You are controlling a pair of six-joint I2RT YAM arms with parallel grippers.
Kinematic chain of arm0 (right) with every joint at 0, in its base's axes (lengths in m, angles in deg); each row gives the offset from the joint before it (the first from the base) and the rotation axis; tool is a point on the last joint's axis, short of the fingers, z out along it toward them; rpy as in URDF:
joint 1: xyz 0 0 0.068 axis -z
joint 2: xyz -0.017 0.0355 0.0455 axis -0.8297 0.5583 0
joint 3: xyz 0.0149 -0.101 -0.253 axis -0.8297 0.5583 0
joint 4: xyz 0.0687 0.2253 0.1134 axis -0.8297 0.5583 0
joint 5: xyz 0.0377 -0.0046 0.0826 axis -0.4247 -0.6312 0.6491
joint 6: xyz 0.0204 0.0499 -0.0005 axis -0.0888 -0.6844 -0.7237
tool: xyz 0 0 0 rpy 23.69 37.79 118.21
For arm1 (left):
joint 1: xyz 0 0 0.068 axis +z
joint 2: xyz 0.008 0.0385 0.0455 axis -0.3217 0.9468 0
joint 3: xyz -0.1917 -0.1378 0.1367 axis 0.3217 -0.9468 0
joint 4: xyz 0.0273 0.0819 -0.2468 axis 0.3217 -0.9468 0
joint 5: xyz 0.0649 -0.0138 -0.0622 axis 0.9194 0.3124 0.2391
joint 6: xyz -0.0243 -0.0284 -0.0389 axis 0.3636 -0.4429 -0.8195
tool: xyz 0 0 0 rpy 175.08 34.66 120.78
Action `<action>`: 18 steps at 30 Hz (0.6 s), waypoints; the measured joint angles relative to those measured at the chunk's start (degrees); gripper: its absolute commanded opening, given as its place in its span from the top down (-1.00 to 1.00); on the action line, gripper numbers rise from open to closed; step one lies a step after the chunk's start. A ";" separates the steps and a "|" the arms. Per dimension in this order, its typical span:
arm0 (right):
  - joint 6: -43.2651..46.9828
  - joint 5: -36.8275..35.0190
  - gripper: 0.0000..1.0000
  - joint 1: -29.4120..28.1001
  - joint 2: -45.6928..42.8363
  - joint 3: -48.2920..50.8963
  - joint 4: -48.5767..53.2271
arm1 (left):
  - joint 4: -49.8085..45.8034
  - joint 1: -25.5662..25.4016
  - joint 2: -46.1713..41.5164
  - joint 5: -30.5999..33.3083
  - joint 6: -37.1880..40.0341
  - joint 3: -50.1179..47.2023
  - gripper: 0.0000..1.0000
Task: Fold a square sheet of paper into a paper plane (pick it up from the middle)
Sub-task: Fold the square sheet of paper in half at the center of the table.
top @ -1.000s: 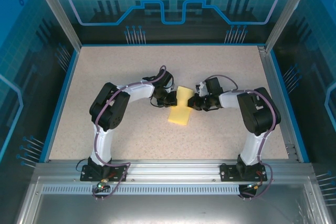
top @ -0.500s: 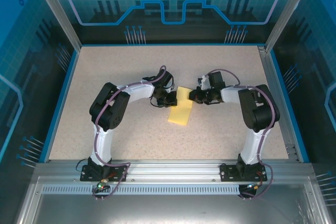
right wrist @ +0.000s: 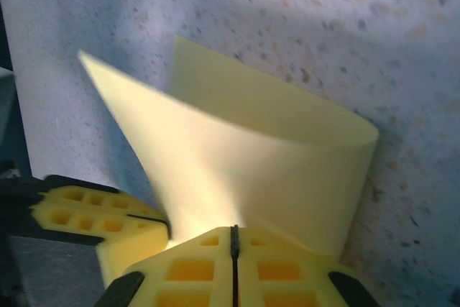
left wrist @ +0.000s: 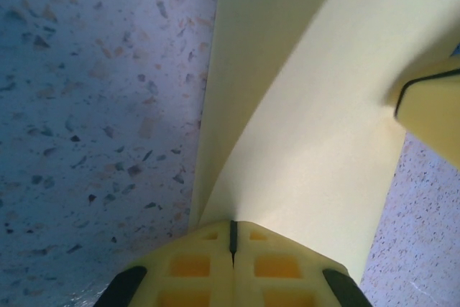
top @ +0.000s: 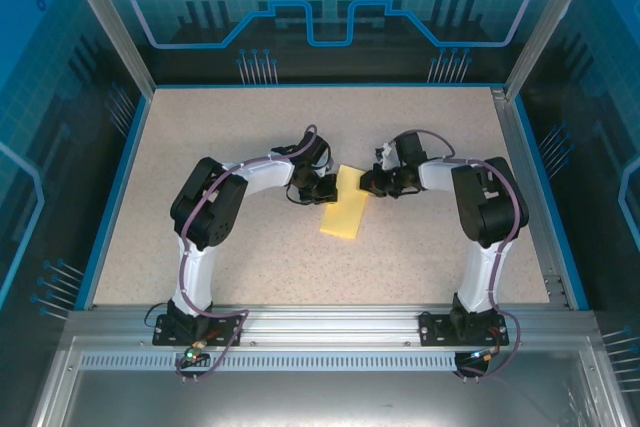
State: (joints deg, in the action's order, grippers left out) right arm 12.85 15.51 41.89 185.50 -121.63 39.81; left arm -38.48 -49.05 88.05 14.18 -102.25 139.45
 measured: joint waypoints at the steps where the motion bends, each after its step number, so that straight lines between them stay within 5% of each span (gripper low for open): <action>1: 0.00 0.07 0.85 0.26 0.00 -0.61 0.09 | 0.00 0.00 0.00 0.00 0.00 0.00 1.00; 18: 0.44 0.70 0.85 1.92 4.96 -5.31 3.45 | -0.02 0.00 0.00 -0.02 0.07 0.00 1.00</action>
State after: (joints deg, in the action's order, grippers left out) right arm 13.29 16.21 43.81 190.46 -126.94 43.26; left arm -38.50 -49.05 88.05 14.15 -102.19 139.45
